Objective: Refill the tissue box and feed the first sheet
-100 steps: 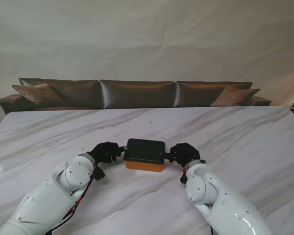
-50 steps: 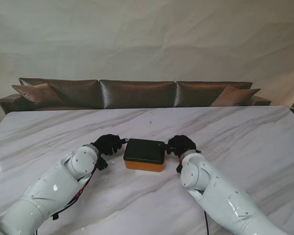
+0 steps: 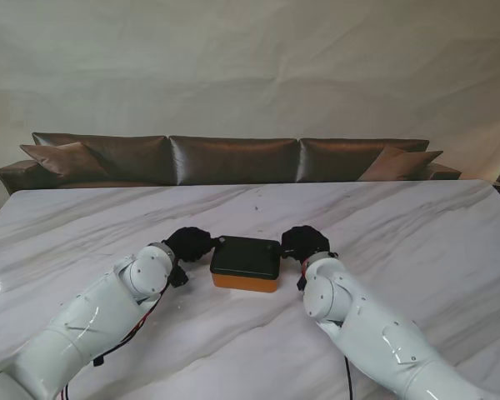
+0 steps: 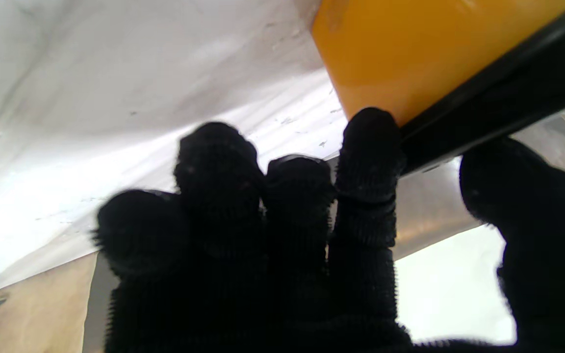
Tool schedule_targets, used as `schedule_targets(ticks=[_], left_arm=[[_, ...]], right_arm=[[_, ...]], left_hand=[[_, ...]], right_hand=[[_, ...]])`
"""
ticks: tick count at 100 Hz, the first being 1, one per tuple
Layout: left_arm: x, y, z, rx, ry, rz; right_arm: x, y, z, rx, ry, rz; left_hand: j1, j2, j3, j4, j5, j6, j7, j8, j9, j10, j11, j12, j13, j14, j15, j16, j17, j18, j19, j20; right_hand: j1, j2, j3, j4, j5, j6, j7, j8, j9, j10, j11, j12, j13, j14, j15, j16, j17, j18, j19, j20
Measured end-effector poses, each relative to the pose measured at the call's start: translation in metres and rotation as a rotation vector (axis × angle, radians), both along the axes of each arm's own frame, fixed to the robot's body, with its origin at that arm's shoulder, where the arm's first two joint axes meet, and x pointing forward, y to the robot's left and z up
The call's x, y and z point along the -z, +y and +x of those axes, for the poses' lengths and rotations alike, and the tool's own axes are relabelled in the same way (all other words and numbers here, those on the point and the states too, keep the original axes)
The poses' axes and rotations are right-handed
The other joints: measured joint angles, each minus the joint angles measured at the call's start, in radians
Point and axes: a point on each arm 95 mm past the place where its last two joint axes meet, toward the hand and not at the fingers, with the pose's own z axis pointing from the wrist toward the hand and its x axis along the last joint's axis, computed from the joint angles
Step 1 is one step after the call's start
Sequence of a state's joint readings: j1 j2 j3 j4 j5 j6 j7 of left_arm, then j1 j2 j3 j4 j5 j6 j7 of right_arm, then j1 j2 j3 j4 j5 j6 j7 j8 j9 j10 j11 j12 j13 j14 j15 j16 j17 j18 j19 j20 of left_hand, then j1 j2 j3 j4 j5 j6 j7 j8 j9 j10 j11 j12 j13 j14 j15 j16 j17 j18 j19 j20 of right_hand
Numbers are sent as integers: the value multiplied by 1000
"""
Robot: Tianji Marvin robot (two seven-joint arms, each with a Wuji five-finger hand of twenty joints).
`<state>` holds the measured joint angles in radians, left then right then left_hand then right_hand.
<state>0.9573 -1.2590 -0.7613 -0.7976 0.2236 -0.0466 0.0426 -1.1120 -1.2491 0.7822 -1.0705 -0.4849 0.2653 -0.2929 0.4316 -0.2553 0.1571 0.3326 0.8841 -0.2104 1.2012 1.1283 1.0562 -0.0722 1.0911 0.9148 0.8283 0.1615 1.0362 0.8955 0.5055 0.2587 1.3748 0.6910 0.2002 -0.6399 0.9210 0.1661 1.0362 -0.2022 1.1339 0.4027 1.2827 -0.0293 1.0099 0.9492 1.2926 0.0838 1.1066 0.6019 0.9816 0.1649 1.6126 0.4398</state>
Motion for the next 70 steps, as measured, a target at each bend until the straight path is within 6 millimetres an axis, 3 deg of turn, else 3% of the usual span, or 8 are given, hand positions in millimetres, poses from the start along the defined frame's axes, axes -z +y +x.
schedule_targets(ticks=[16, 25, 28, 38, 49, 53, 62, 70], left_arm=[[-1, -4, 0, 6, -30, 26], [-2, -7, 0, 20, -48, 55], [-3, -7, 0, 23, -48, 56], [-4, -8, -1, 34, -41, 62], [-6, -8, -1, 38, -37, 75], [-6, -7, -2, 29, -37, 70], [-4, -4, -7, -19, -21, 24], [2, -2, -15, -41, 8, -16]], right_arm=[[0, 1, 1, -5, -9, -14], [-1, 1, 2, -10, -12, -25], [-1, 1, 2, -11, -12, -28], [-1, 2, 2, -14, -10, -33], [-1, 2, 3, -17, -15, -41], [-2, 1, 3, -15, -17, -39], [0, -2, 2, 18, -14, 1], [6, -6, -2, 39, 12, 32]], left_hand=[[-64, -38, 104, 148, 70, 3, 45, 4, 54, -1, 35, 18, 40, -13, 37, 20, 31, -1, 0, 0], [-86, -38, 135, 201, 70, 3, 59, -33, 63, -1, 38, 19, 41, -17, 38, 22, 36, -3, 0, 0], [-86, -38, 144, 209, 77, 3, 62, -44, 63, -1, 38, 19, 49, -20, 38, 22, 37, -6, 0, 0], [-89, -38, 148, 229, 84, 3, 66, -75, 63, -1, 38, 19, 52, -24, 39, 22, 37, -8, 0, 0], [-90, -38, 149, 229, 84, 3, 66, -99, 63, 2, 30, 14, 52, -26, 36, 22, 37, -11, 0, -1], [-80, -38, 146, 187, 74, 3, 48, -101, 63, 2, 2, -7, 52, -26, 11, 17, 39, -12, -1, -4], [-30, -39, 70, -3, 20, 17, -74, -166, 58, 10, -125, -87, 49, -15, -102, -45, 12, -12, -1, -16], [-34, -28, 22, -93, -17, 56, -157, -239, 7, 37, -203, -142, 3, 9, -168, -93, -24, -12, -11, -17]], right_hand=[[-2, -13, -17, 111, 4, 4, 20, 37, 0, 0, 22, 24, 0, -3, 10, 1, 0, -3, 2, 0], [-9, -11, -51, 203, 16, 4, 21, 47, 0, 0, 23, 28, 0, -7, 12, 5, 1, -7, 2, 0], [-29, -11, -8, 204, 23, 4, 21, 51, 0, 0, 24, 35, 0, -9, 13, 9, 1, -8, 2, 0], [-55, -40, 163, -15, 35, 4, 21, 57, 4, 0, 24, 46, 0, -10, 17, 11, 2, -9, 2, 0], [-57, -51, 207, -87, 38, 3, 20, 58, 5, -5, 25, 46, 0, -14, 21, 11, 5, -13, 2, 0], [-60, -59, 219, -107, 38, -5, 12, 57, 10, -7, 25, 46, 0, -15, 23, 11, 7, -13, 2, 0], [-58, -66, 218, -200, 38, -23, -48, 1, 16, -9, 24, 46, 1, -15, 23, 11, 9, -13, 2, 0], [-76, 85, 62, -167, 61, 14, -203, 108, 16, -9, 15, 38, 1, -12, 23, 10, 8, -11, 2, 0]])
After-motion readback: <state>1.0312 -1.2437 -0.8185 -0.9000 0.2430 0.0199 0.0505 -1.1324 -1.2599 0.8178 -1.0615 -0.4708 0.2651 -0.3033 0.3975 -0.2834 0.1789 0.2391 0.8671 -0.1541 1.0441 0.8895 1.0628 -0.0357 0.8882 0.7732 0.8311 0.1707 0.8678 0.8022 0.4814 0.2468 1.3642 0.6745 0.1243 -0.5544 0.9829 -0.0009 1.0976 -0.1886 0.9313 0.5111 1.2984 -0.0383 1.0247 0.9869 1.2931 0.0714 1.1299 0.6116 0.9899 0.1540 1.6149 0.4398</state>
